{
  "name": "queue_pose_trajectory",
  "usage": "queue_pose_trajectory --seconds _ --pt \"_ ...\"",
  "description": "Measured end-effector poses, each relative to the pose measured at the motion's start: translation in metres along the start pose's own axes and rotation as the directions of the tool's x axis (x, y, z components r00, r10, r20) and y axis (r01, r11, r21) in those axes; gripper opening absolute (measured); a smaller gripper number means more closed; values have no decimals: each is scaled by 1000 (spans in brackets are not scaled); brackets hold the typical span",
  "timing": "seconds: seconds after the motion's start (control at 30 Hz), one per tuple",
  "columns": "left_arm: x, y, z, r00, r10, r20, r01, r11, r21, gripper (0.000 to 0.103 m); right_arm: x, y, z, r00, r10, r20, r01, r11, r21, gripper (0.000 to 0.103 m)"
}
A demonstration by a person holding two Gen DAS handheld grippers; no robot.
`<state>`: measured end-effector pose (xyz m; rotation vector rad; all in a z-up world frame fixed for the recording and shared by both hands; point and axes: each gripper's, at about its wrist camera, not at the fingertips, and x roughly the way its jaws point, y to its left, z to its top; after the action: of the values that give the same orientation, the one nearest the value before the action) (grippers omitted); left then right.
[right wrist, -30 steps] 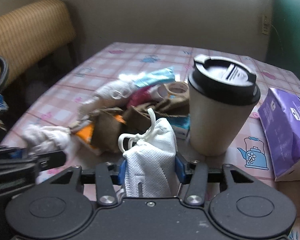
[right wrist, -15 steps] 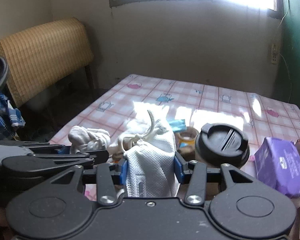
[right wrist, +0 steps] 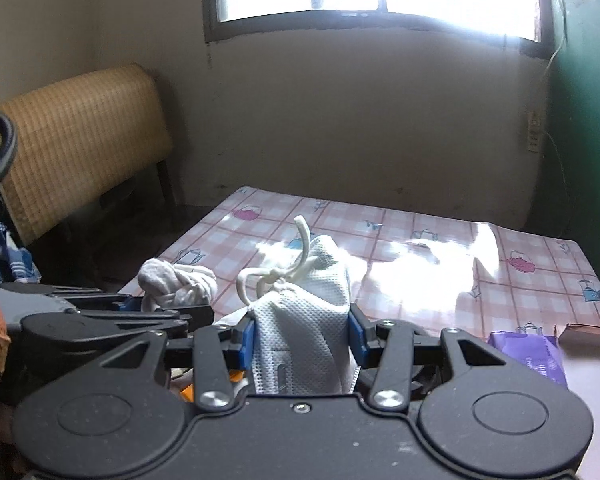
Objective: Organize soft objects
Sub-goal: 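Carry white cloth in left tool and mask in right tool to cardboard box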
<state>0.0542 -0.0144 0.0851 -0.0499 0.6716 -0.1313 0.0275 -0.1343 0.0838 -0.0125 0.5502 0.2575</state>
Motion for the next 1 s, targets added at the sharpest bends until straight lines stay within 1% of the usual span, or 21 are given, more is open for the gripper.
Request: queue_pose_trajectory --seconds 0.23,0.6,1.0 --pt "8 -15 8 1000 -8 -5 8 1000 1 31 -2 -13 3 1000 -24 2 24 1000 3 54" --pt "16 -48 21 999 -53 -2 53 997 48 31 -11 -51 4 997 -76 12 75 996 56 54" --pt "27 -75 27 996 -88 -9 89 992 93 31 -19 -84 3 993 -117 16 115 989 96 54"
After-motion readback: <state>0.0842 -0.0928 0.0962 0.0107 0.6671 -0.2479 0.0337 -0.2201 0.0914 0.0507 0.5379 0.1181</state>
